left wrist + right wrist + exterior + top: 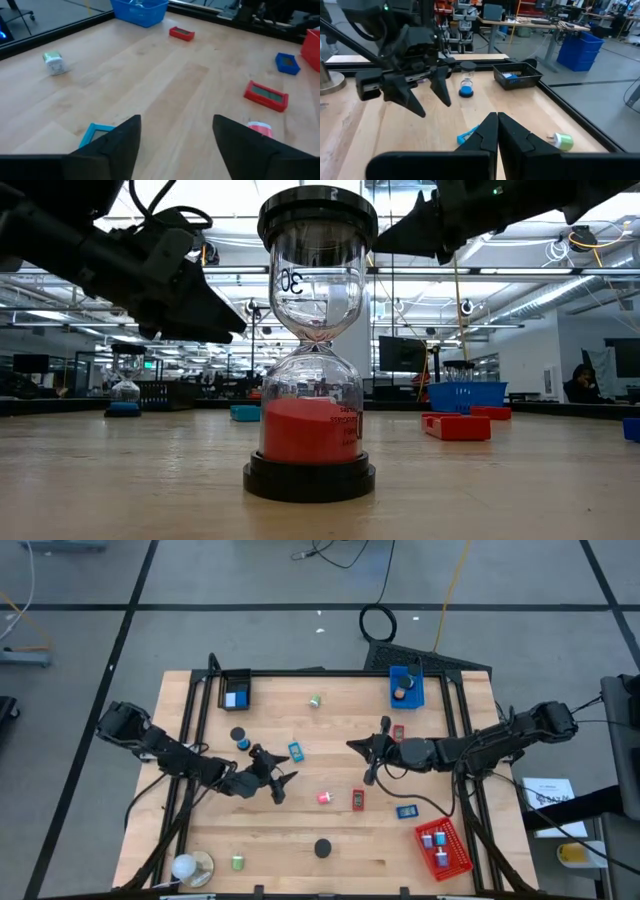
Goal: Pick & Place Office items
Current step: Put the light blue digital timer into the black basket
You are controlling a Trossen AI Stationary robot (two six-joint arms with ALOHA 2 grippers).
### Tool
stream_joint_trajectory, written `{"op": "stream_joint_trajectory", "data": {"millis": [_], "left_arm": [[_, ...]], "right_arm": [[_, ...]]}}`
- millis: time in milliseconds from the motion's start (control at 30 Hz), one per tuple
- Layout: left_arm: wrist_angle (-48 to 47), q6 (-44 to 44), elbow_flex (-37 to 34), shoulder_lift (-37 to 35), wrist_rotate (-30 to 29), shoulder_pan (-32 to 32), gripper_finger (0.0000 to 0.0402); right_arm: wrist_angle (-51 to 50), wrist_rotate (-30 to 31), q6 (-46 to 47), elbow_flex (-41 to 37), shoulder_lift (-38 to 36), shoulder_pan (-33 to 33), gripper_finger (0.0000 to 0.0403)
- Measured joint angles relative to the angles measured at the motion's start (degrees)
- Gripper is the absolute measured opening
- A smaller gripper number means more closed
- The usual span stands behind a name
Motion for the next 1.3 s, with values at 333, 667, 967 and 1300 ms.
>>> {"op": "stream_joint_trajectory", "data": {"millis": [333, 667, 967, 1300], "left_arm": [[0.0, -3.1, 0.0, 0.0, 0.0, 4.0, 0.0304], [-11.7, -6.0, 6.9, 0.2, -1.8, 7.4, 0.0317], [-13.9, -10.9, 11.5, 11.3, -4.6, 9.4, 0.0317], [-16.0, -15.2, 18.8, 22.7, -6.2, 10.9, 0.0318]], "right_arm": [[0.8, 0.0, 0.0, 0.0, 0.0, 0.0, 0.0000], [0.8, 0.0, 0.0, 0.0, 0.0, 0.0, 0.0000], [0.0, -0.1, -0.2, 0.0, 0.0, 0.0, 0.0000], [-0.8, -0.1, 0.0, -0.1, 0.0, 0.2, 0.0000]]}}
